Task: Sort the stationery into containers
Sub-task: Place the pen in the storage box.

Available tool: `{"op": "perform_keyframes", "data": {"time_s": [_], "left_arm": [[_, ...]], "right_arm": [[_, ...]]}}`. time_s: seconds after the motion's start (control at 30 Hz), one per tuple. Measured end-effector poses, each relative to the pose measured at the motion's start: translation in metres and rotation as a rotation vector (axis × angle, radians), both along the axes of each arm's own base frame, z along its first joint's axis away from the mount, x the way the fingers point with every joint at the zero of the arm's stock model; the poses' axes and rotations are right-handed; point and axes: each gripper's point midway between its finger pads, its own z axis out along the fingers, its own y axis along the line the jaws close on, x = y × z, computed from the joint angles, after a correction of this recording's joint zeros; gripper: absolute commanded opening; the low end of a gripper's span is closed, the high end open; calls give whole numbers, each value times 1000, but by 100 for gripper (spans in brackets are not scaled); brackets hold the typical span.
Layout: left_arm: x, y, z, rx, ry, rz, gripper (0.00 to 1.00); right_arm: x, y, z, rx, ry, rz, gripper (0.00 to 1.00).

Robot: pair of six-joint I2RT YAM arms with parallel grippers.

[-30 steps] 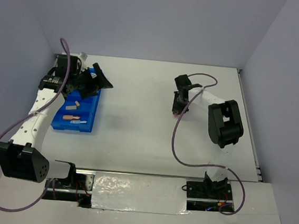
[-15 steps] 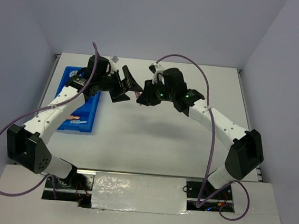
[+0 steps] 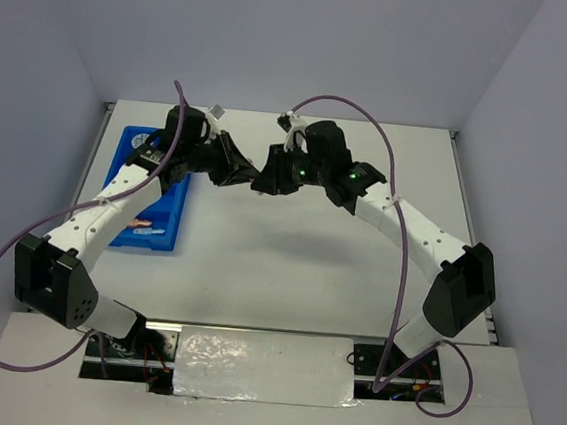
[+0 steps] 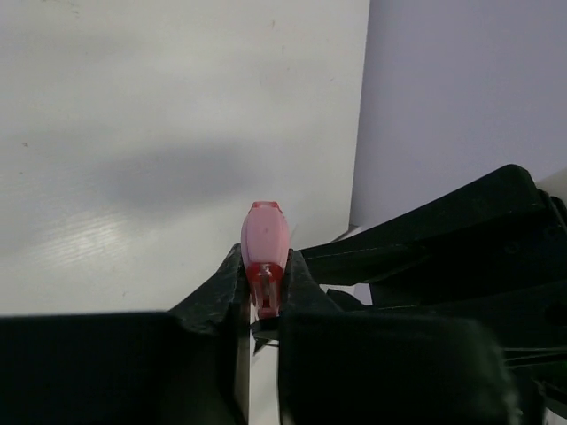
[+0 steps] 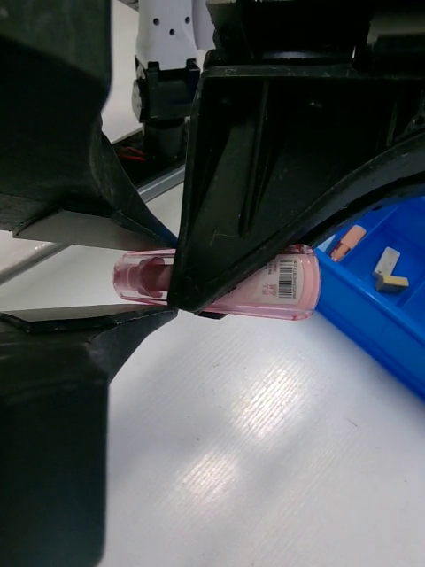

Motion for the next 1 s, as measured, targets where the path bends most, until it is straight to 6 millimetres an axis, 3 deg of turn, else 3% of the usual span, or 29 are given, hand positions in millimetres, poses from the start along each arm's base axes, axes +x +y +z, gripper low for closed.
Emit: {"op": "perform_keyframes", "data": {"time_s": [0.07,0.1,0.17,0.2,0.27,0.33,0.4,0.5,0.6,0.7,0.87,0.97,1.0], "left_arm": [[1,2,-5,17,5,5,0],[1,4,-8,35,7,11,0],[3,11,-15,79,15,43,0],[5,18,-21,111,24,68,0],[10,42,-32,168,58,156,0],[14,83,-45,202,91,284,0],[9,142,-63,232,153,466,0],[-20,236,-88,289,258,776,4],[-48,285,-101,322,333,963,11],[-58,301,-110,333,372,1022,14],[-59,307,-128,338,432,1038,23],[-60,307,-132,339,441,1038,36],[-60,307,-133,339,443,1038,47]], "right_arm": [[0,1,-5,-6,13,2,32],[0,2,-7,-7,20,5,52],[-2,3,-8,-1,42,12,76],[-3,3,-8,2,48,14,83],[-1,0,-7,8,45,2,83],[1,-11,-12,2,66,-32,84],[8,-30,-23,-23,87,-92,84],[17,-62,-36,-60,119,-184,85],[18,-86,-46,-87,139,-247,85],[6,-94,-52,-101,154,-253,85],[-5,-100,-51,-104,154,-248,85],[-6,-101,-50,-106,146,-245,85],[-7,-101,-49,-108,145,-243,85]]}}
